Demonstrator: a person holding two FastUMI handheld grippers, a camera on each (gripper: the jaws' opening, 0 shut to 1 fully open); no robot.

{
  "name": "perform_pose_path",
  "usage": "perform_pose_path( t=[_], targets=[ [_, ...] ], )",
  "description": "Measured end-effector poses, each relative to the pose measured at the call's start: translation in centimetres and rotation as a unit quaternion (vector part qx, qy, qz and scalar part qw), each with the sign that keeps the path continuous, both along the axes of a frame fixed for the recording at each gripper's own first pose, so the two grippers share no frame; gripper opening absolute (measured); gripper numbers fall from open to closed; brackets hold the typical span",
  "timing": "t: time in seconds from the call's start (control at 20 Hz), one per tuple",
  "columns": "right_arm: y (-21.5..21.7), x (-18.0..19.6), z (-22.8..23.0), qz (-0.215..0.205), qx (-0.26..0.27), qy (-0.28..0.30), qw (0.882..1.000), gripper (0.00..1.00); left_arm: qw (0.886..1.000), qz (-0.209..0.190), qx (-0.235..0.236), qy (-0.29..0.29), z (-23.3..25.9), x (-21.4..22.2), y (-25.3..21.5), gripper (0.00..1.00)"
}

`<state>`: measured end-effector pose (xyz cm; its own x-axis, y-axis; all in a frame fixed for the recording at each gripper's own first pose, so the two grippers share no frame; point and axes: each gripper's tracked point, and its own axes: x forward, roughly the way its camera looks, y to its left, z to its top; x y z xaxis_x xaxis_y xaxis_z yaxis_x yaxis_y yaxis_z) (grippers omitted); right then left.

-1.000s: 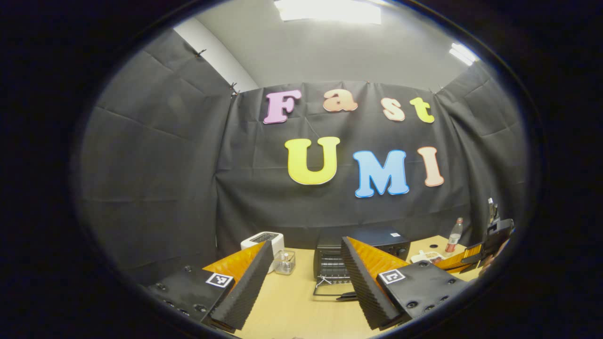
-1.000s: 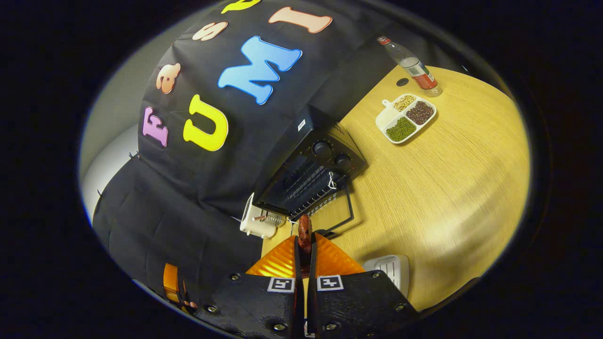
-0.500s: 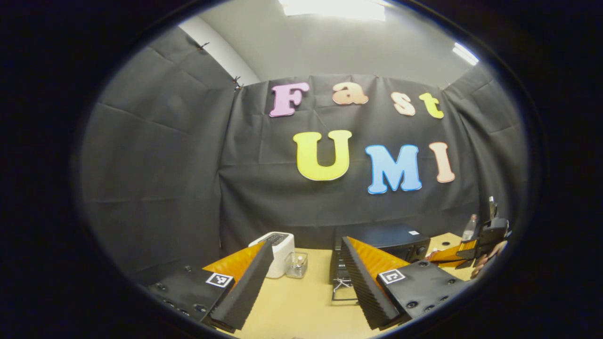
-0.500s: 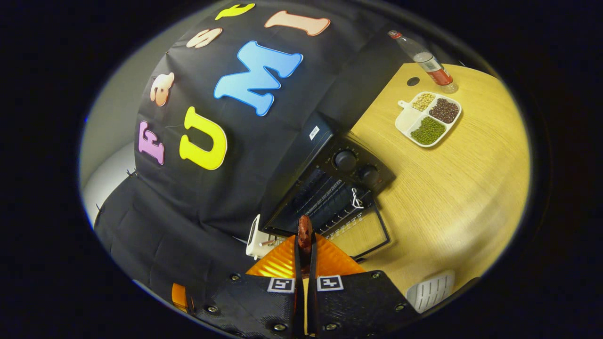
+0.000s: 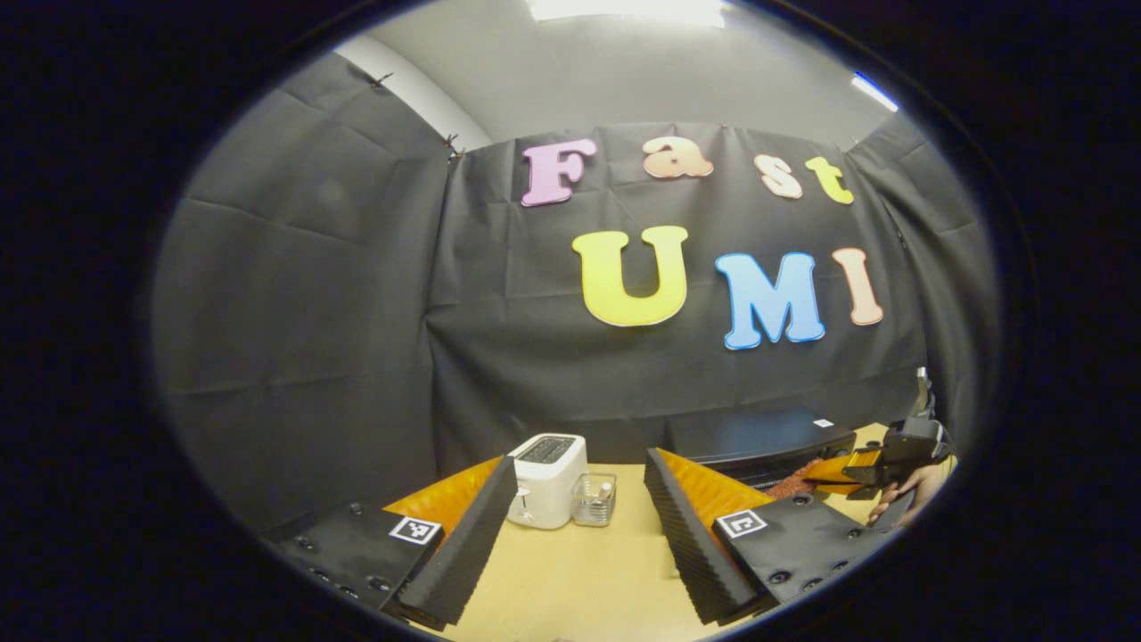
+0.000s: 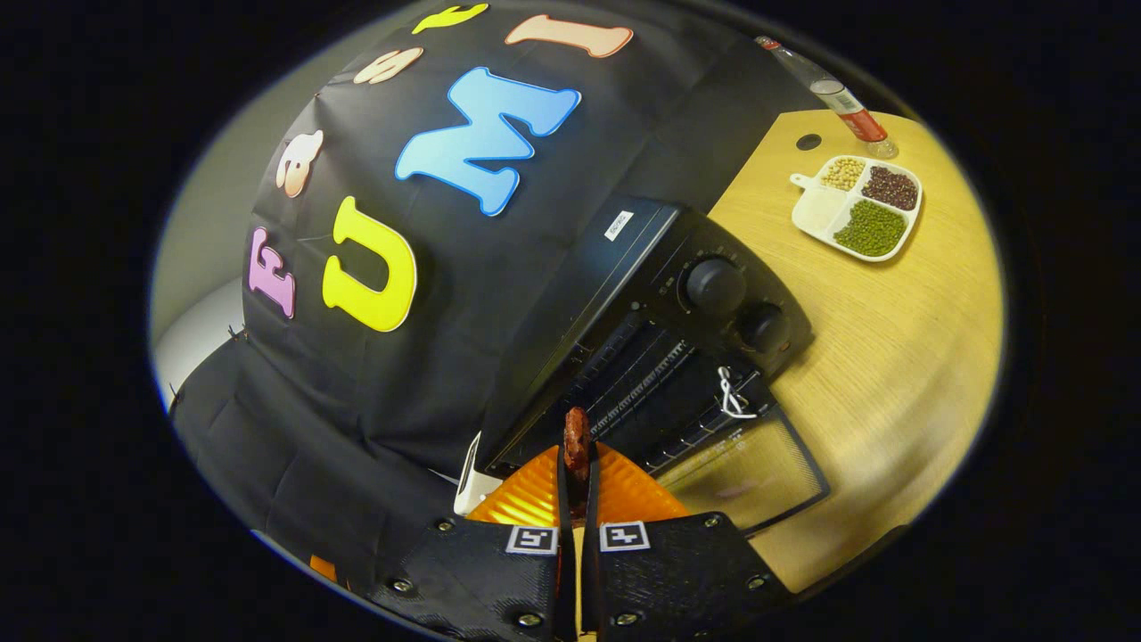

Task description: Open the electric oven with the left hand, put the food in, and close the electric oven.

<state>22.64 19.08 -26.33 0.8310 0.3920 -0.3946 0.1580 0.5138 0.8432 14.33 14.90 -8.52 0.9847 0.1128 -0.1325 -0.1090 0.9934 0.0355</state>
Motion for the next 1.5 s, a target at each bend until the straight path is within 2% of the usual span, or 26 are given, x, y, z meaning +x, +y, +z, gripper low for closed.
perform_pose_path(
  t=[0.05, 0.15, 0.2, 0.4, 0.45, 0.5, 0.65, 0.75, 0.9, 0.95, 1.0, 1.05, 1.1, 1.25, 1.3, 1.45, 1.5],
  targets=[
    [0.5, 0.7, -0.5, -0.002, -0.002, -0.001, 1.000, 0.03, 1.000, 0.000, 0.000, 0.003, -0.2, 0.3, 0.3, 1.00],
    [1.0, 2.0, -1.7, -0.010, -0.009, -0.001, 1.000, 0.03, 1.000, -0.001, 0.002, 0.008, -0.8, 0.7, 0.8, 1.00],
    [1.3, 2.7, -2.0, -0.015, -0.011, -0.004, 1.000, 0.03, 1.000, -0.001, 0.004, 0.011, -1.1, 0.8, 1.0, 0.96],
    [2.2, 4.7, -3.5, -0.030, -0.010, -0.012, 0.999, 0.03, 1.000, 0.002, 0.004, 0.028, -2.8, 1.4, 2.0, 0.96],
    [2.4, 5.1, -3.7, -0.033, -0.009, -0.014, 0.999, 0.03, 0.999, 0.003, 0.004, 0.034, -3.2, 1.5, 2.3, 1.00],
    [2.5, 5.4, -4.1, -0.035, -0.011, -0.014, 0.999, 0.03, 0.999, 0.005, 0.004, 0.038, -3.6, 1.4, 2.7, 0.96],
    [2.8, 5.9, -4.7, -0.038, -0.021, -0.016, 0.999, 0.03, 0.999, 0.010, 0.006, 0.044, -4.3, 1.4, 3.4, 0.96],
    [2.5, 6.0, -5.1, -0.042, -0.036, -0.014, 0.998, 0.06, 0.999, 0.012, 0.012, 0.045, -4.5, 1.4, 3.8, 0.96],
    [1.3, 6.1, -6.2, -0.052, -0.083, 0.003, 0.995, 0.18, 0.999, 0.012, 0.010, 0.050, -5.2, 1.3, 3.8, 0.96],
    [1.1, 6.2, -6.3, -0.052, -0.093, 0.004, 0.994, 0.19, 0.999, 0.012, 0.007, 0.052, -5.4, 1.2, 3.6, 0.97],
    [0.7, 6.3, -6.0, -0.053, -0.099, 0.001, 0.994, 0.17, 0.999, 0.014, 0.004, 0.052, -5.3, 0.9, 3.7, 0.96],
    [0.3, 6.4, -6.0, -0.057, -0.108, -0.002, 0.992, 0.37, 0.999, 0.014, 0.004, 0.051, -5.3, 0.9, 3.6, 0.96],
    [-0.3, 6.3, -5.8, -0.060, -0.122, -0.008, 0.991, 0.53, 0.999, 0.014, 0.004, 0.050, -5.3, 0.8, 3.5, 0.96],
    [-1.5, 6.3, -5.1, -0.058, -0.168, -0.028, 0.984, 0.68, 0.999, 0.014, 0.006, 0.044, -4.8, 0.7, 3.4, 0.96],
    [-1.9, 5.7, -4.7, -0.051, -0.178, -0.033, 0.982, 0.96, 0.999, 0.013, 0.004, 0.042, -4.6, 0.6, 3.2, 0.96],
    [-2.7, 4.4, -3.3, -0.034, -0.207, -0.049, 0.977, 0.97, 0.999, 0.006, 0.000, 0.037, -4.3, 0.6, 1.9, 1.00],
    [-3.0, 3.9, -2.4, -0.028, -0.215, -0.060, 0.974, 0.97, 0.999, 0.003, 0.001, 0.035, -4.4, 0.4, 1.2, 0.96]
  ],
)
